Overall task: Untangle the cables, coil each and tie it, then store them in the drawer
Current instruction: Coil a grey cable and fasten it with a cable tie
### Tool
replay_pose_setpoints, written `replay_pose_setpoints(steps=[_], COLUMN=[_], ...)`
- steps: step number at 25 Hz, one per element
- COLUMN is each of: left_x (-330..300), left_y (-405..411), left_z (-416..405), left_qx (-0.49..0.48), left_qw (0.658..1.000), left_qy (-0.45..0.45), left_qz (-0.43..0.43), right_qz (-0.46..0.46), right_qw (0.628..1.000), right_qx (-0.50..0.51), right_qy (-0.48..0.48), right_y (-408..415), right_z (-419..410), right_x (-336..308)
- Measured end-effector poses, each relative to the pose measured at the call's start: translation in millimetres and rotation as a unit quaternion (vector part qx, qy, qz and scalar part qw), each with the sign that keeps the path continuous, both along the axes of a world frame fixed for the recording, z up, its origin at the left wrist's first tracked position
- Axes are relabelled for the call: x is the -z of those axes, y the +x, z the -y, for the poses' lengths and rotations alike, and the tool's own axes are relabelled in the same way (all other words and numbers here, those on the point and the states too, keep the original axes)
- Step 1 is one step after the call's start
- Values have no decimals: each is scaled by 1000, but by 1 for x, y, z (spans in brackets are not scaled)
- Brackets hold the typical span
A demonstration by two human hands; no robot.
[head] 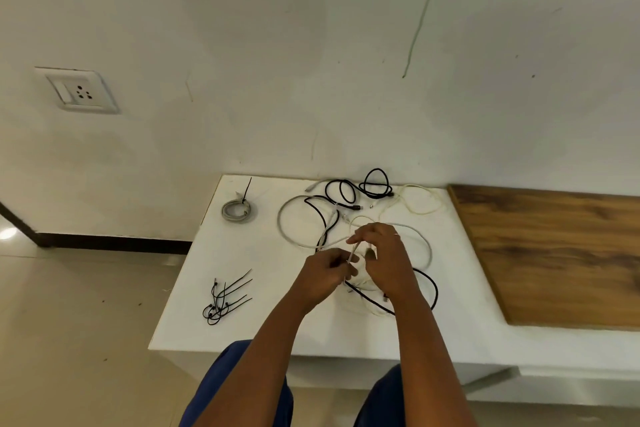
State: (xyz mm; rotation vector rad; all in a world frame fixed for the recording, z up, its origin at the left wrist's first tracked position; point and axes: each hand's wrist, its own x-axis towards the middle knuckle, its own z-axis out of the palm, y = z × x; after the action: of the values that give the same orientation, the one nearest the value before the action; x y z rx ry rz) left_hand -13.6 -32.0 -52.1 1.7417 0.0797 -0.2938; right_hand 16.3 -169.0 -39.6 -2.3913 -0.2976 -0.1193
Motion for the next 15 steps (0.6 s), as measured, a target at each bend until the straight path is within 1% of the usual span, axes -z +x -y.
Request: replay_pose_setpoints(steps=[1,2,4,5,7,8,9,10,12,14,15], left_x=[-1,-2,-4,-4,0,0,0,-2,-7,-14,-17], left_y=[-3,-5,-8,-9,-10,-11,-11,-11,-10,-10,-10], left_z=[2,3,3,2,0,-1,-2,-3,-7,-11,-12], left_qx=[-9,-20,-40,-43,-32,-25,-22,-24,-39,-54,-60], left_qw=[1000,998,994,993,992,992,992,993,994,989,981], left_qy=[8,14,15,18,40,49,46,27,-45,-134,-182], left_qz=[28,56,97,108,116,116,115,114,92,26,-10], right_qz=[18,45,98,125,168,175,176,172,158,143,137], right_qw=[999,997,990,984,959,943,932,929,938,951,958], right_qx=[12,37,97,125,176,194,204,205,192,168,150], right_qy=[-35,-45,-7,30,146,205,243,256,244,215,201], right_y=[-2,-4,-8,-9,-10,-11,-11,-11,-12,-13,-13], right_z=[1,1,-2,-4,-4,-2,1,4,8,8,7], right_x=[1,0,-7,-10,-15,-18,-19,-19,-15,-9,-6])
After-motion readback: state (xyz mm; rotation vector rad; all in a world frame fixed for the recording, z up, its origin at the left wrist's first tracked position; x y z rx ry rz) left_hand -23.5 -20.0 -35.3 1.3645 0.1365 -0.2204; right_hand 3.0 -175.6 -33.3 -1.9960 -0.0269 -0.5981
